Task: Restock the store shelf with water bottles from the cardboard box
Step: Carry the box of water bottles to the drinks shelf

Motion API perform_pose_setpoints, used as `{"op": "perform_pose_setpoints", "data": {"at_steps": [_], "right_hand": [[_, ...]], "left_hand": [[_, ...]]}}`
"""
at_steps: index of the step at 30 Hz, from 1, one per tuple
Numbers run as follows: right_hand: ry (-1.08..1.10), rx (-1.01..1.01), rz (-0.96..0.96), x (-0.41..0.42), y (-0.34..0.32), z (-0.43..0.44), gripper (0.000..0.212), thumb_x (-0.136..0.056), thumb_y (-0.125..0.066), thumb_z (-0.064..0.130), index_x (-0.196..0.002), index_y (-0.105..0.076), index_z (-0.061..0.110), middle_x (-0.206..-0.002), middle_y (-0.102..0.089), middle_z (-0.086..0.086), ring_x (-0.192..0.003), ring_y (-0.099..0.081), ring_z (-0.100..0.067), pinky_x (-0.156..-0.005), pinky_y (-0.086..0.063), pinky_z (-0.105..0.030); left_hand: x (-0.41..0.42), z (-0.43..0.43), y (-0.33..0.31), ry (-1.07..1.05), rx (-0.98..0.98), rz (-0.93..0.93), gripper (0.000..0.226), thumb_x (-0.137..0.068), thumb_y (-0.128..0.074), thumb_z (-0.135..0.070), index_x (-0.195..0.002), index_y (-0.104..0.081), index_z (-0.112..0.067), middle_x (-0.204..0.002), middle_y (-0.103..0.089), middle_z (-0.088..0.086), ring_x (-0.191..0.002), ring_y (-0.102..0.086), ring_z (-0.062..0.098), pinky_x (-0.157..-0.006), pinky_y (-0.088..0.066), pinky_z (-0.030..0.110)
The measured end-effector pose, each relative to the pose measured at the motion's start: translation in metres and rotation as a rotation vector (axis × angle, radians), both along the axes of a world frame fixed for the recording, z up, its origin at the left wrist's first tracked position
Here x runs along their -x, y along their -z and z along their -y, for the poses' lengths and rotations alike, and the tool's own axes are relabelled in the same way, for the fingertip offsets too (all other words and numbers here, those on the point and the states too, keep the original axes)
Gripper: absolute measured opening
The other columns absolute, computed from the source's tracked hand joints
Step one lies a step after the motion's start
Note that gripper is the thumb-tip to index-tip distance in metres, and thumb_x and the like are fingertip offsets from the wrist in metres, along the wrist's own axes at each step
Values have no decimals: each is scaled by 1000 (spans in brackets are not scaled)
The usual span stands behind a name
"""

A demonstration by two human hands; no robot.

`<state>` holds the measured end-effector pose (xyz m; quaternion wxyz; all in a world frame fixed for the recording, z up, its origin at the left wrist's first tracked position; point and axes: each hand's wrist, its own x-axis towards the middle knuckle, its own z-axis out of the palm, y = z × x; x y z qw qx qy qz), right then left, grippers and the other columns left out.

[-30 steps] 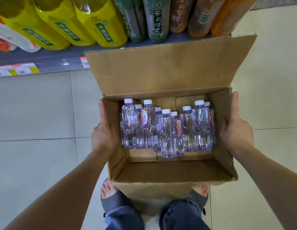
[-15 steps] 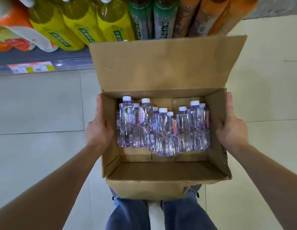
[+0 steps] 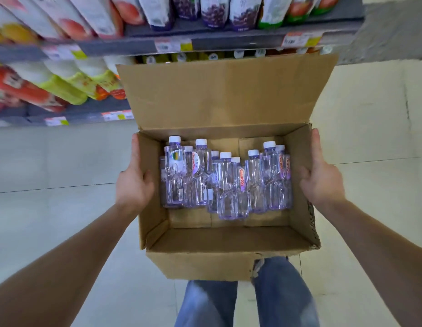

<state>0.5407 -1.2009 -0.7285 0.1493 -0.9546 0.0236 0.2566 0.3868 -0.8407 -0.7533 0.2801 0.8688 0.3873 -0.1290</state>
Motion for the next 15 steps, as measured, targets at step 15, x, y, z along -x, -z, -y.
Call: {"op": "perform_pose_setpoints", "data": {"at_steps": [15], "right_hand": [[-93,-65,61,162,-84,-99,98,-98,-53,9,-161,12,44,-61,-52,-10,-54,-45,-22,-64,-38,-35]], "left_hand": [[173,-105,-101,78,-110,69,101,-93,-56,-3,-164,5,-41,-75,-60,16,-65,-52,35,-66,-41,37]]}}
